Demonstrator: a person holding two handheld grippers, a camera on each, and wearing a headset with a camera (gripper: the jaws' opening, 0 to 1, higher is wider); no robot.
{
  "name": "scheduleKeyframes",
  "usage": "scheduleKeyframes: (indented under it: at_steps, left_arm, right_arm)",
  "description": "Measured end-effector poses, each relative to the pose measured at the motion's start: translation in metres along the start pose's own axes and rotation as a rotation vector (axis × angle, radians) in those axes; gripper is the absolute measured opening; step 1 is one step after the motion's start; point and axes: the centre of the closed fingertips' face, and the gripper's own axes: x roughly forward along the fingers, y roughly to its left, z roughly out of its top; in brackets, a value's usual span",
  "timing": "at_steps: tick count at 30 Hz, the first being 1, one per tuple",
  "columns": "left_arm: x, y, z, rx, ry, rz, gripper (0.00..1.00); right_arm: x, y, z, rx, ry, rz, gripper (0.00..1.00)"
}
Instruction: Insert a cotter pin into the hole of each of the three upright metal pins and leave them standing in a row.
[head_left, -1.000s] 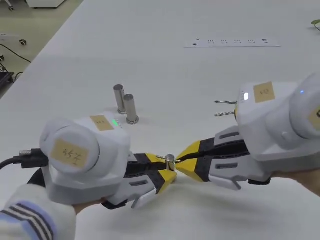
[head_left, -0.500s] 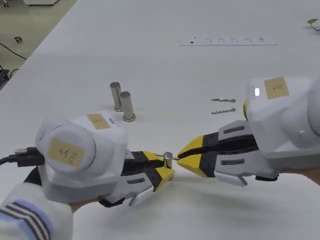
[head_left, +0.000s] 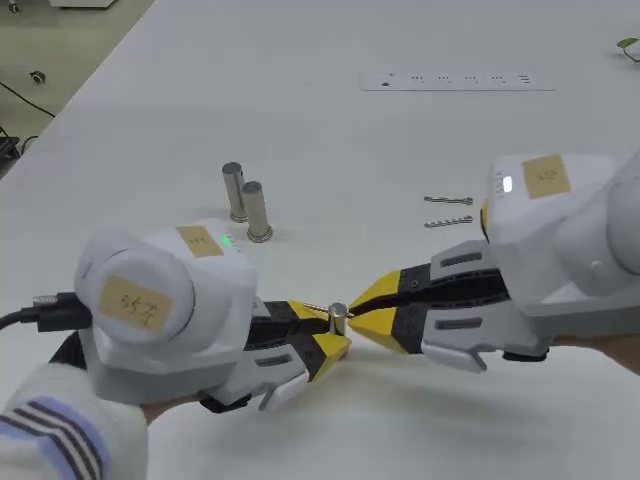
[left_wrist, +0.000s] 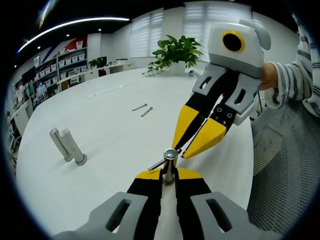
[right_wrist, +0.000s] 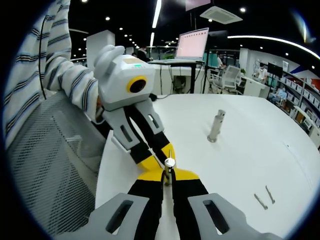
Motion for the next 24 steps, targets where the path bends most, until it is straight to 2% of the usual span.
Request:
scheduleKeyframes:
  at_steps: [3, 8, 12, 17, 21, 24]
  left_arm:
    - [0.000, 0.000, 0.000, 0.004, 0.000, -0.001, 0.07]
    - [0.000, -0.001, 0.000, 0.018, 0.002, 0.000, 0.07]
    - [0.000, -0.002, 0.000, 0.018, 0.002, 0.000, 0.07]
    - [0.000, -0.002, -0.001, 0.019, 0.003, -0.002, 0.07]
    - [-0.001, -0.002, -0.001, 0.018, 0.002, -0.002, 0.07]
    - [-0.001, -0.002, 0.000, 0.020, 0.002, -0.004, 0.07]
  right_arm:
    - [-0.003, 0.002, -0.002, 0.029, -0.011, 0.004, 0.16]
    - [-0.008, 0.009, -0.006, 0.041, -0.008, 0.011, 0.22]
    - [-0.014, 0.015, -0.005, 0.064, -0.021, 0.014, 0.36]
    - [-0.023, 0.022, -0.006, 0.105, -0.032, 0.009, 0.46]
    - [-0.029, 0.022, -0.013, 0.149, -0.036, -0.016, 0.63]
    - [-0.032, 0.019, -0.020, 0.170, -0.016, -0.039, 0.73]
